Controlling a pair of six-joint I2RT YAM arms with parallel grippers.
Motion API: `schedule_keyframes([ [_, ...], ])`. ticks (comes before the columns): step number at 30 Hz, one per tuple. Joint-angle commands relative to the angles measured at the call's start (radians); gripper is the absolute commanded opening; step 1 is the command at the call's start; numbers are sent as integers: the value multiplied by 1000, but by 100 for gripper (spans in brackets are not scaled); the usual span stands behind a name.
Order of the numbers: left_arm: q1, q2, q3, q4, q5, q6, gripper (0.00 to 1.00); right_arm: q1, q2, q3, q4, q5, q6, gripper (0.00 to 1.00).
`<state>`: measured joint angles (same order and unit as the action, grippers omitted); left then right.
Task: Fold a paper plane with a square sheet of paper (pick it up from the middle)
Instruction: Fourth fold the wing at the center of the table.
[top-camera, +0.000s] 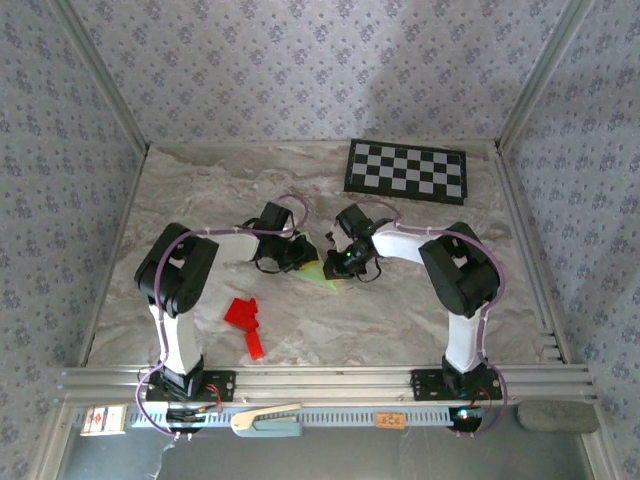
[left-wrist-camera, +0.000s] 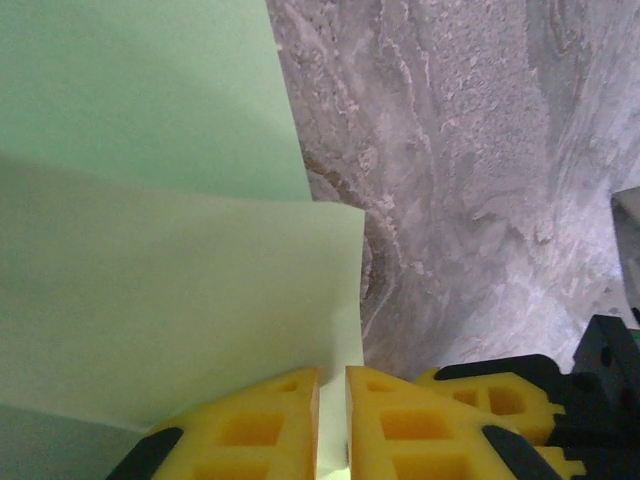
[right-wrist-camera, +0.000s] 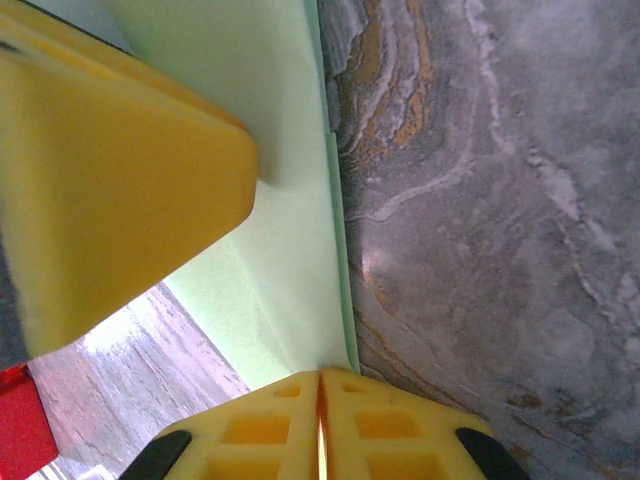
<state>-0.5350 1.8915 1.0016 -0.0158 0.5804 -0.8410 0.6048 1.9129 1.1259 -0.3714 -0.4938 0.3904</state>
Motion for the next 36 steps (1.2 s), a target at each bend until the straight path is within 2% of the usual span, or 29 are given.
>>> schedule_keyframes([
  [1,3,-19,24,-47,-25,60,15,2,53,-14,-136,83,-41,11],
  [13,49,42,35,-90,-79,96,12,3,79,-8,-195,162,-46,10],
  [24,152,88,93,-149,-91,171,12,1,110,5,-272,232,-59,9],
  [36,252,120,95,-118,-98,167,11,-10,108,3,-267,230,-44,9],
])
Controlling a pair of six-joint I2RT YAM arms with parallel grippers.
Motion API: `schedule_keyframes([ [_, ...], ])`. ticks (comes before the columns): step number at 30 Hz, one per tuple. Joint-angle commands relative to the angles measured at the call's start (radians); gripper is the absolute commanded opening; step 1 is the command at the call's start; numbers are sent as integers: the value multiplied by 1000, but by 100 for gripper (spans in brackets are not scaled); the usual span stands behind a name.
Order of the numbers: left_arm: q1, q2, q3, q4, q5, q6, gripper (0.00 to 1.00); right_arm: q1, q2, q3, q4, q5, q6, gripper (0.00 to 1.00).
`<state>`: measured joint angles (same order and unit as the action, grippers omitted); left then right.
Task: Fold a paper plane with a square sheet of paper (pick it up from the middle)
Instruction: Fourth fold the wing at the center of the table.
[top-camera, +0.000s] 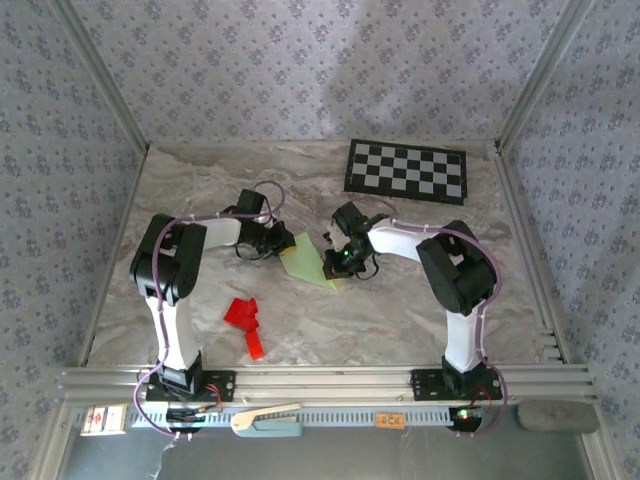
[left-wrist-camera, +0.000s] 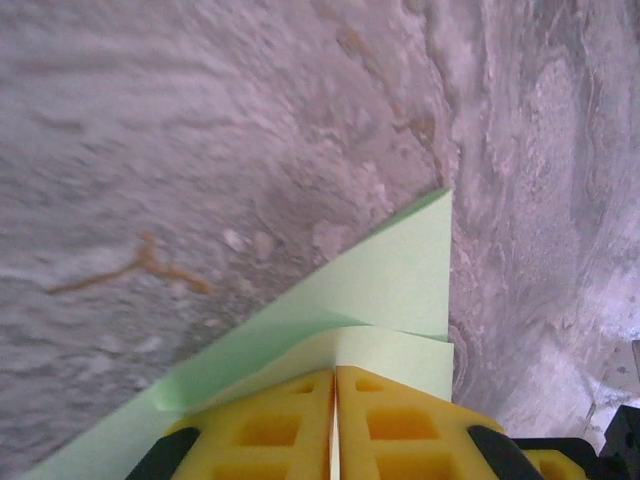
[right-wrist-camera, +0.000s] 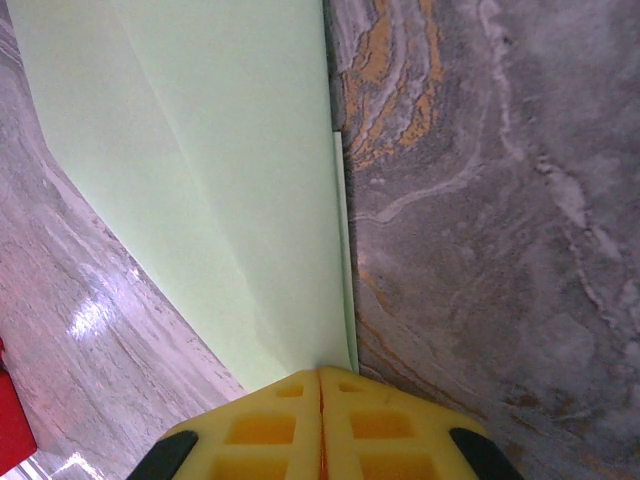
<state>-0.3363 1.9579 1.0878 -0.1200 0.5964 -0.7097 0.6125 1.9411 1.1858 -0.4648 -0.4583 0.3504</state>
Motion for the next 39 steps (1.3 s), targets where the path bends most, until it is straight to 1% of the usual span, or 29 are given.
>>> schedule_keyframes([
  [1,61,57,10,-16,-113,41,11,-18,81,-58,-173,194,-4,9],
  [6,100,67,47,-47,-124,69,11,-20,76,-59,-160,190,7,9],
  [10,128,41,78,-76,-133,90,11,-18,68,-60,-146,194,16,9],
  [15,156,-47,79,-79,-138,89,12,-19,52,-52,-141,209,53,9],
  [18,152,-126,53,-47,-114,54,13,-16,43,-55,-108,202,84,9],
  [22,116,-229,-12,-7,-110,-2,13,-14,38,-75,-74,175,141,9],
  [26,29,-265,-72,41,-103,-57,13,-10,29,-100,-21,156,201,9],
  [29,-37,-240,-85,63,-102,-81,13,-13,23,-115,0,158,228,9],
  [31,-65,-213,-78,66,-102,-86,13,-13,17,-121,10,155,235,9],
  [39,-86,-90,-15,101,-58,-92,12,-11,5,-110,14,135,243,9],
])
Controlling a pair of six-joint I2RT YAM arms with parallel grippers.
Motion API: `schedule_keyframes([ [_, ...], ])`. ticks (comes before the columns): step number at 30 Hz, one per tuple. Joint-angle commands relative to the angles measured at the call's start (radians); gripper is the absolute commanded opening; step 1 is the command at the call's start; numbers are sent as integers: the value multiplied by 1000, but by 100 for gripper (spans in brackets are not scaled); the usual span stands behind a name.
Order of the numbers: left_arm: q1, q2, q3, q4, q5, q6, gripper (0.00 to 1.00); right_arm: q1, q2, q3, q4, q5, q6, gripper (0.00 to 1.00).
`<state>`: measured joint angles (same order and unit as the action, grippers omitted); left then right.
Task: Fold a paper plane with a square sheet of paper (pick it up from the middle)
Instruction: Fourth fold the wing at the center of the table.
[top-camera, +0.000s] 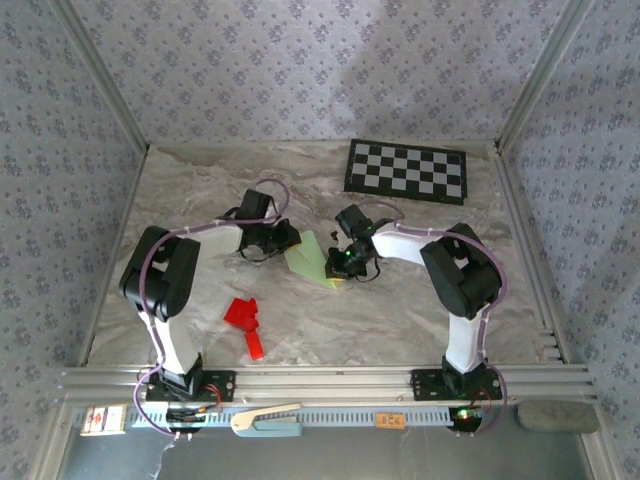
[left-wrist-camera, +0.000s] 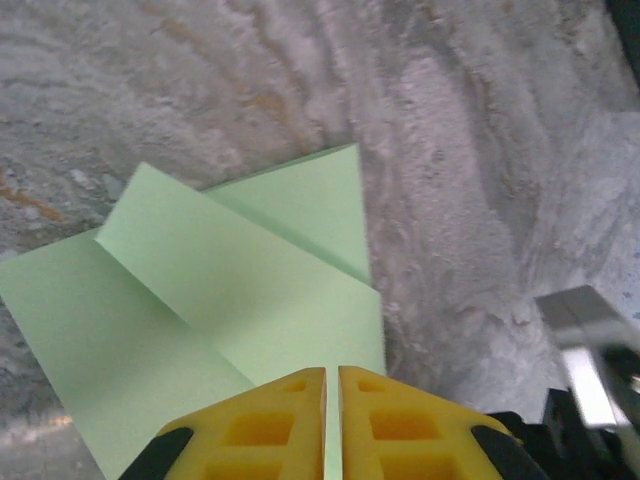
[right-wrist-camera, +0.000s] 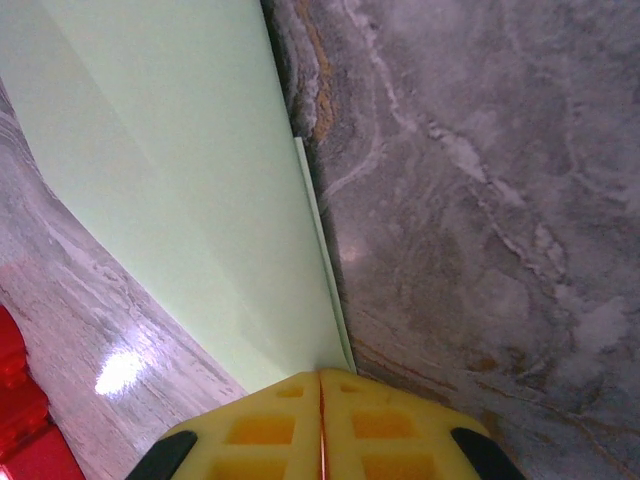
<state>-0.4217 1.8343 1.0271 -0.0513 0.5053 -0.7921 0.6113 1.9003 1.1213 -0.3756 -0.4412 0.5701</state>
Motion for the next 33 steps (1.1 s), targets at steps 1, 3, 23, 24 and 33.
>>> schedule_keyframes([
  [1,-2,43,50,36,33,-11,12,-10,45,-46,-73,116,26,9],
  [3,-2,53,48,40,7,-9,11,-12,44,-46,-69,110,29,9],
  [23,0,151,112,-202,-135,97,4,-6,-48,114,41,-51,-26,15],
  [24,0,153,114,-208,-137,100,4,-3,-31,133,41,-41,-24,14],
  [33,-2,146,113,-247,-160,102,4,21,126,245,44,-23,-13,4],
])
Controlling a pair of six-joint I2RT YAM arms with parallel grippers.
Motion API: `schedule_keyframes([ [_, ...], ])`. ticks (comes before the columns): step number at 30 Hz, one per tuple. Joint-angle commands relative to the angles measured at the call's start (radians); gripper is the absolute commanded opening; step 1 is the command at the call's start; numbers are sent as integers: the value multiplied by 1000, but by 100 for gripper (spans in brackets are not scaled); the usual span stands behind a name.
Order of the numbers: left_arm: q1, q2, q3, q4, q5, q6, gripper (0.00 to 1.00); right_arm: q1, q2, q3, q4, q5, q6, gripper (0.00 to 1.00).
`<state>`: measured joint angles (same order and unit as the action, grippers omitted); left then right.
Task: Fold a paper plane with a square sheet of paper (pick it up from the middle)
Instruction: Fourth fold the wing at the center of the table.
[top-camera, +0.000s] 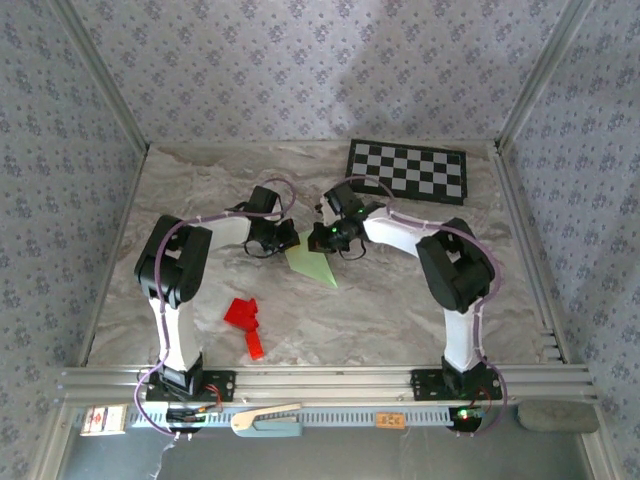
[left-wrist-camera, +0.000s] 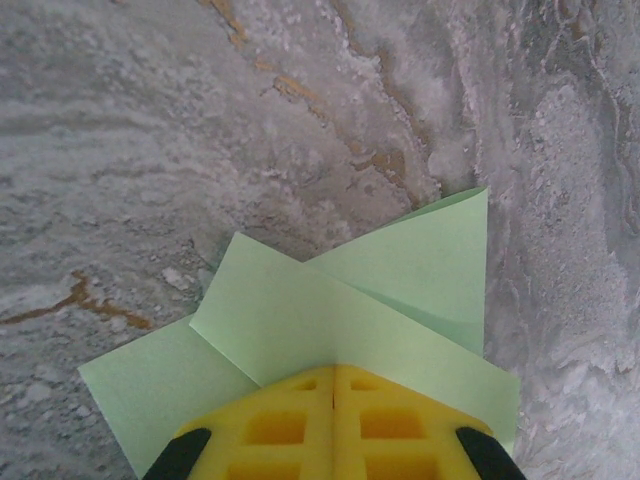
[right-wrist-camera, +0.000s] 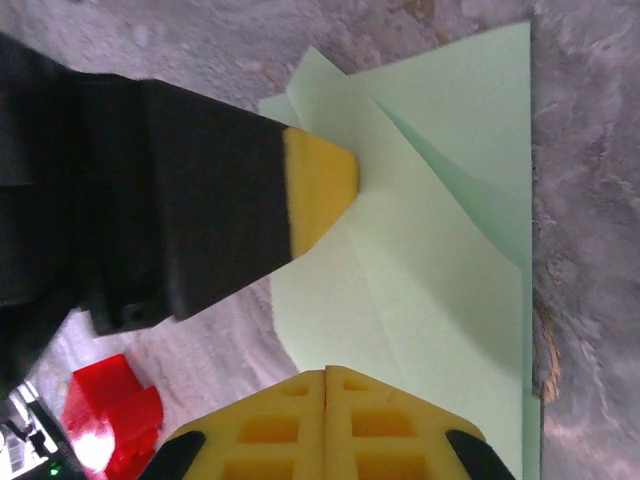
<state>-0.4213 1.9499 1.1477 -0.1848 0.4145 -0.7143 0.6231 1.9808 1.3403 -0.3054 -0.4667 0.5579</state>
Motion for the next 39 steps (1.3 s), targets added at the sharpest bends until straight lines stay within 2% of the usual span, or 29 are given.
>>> schedule_keyframes([
  [1,-2,29,-8,-116,-71,25,4,7,55,29,-24,4,-3,3],
  [7,-2,25,18,-123,-56,31,4,-1,113,56,-42,37,-16,3],
  [11,-2,14,45,-120,-9,52,5,-2,143,53,-36,27,-7,3],
  [16,-2,-37,30,-9,92,24,14,0,153,26,-10,15,19,3],
  [21,-2,-41,-7,57,120,-6,17,-6,153,16,0,-3,36,3],
  [31,-2,46,23,-100,-27,4,8,-22,126,-25,8,-71,7,4],
  [39,-2,82,55,-228,-154,-2,5,-36,18,-137,-2,-104,-47,5],
])
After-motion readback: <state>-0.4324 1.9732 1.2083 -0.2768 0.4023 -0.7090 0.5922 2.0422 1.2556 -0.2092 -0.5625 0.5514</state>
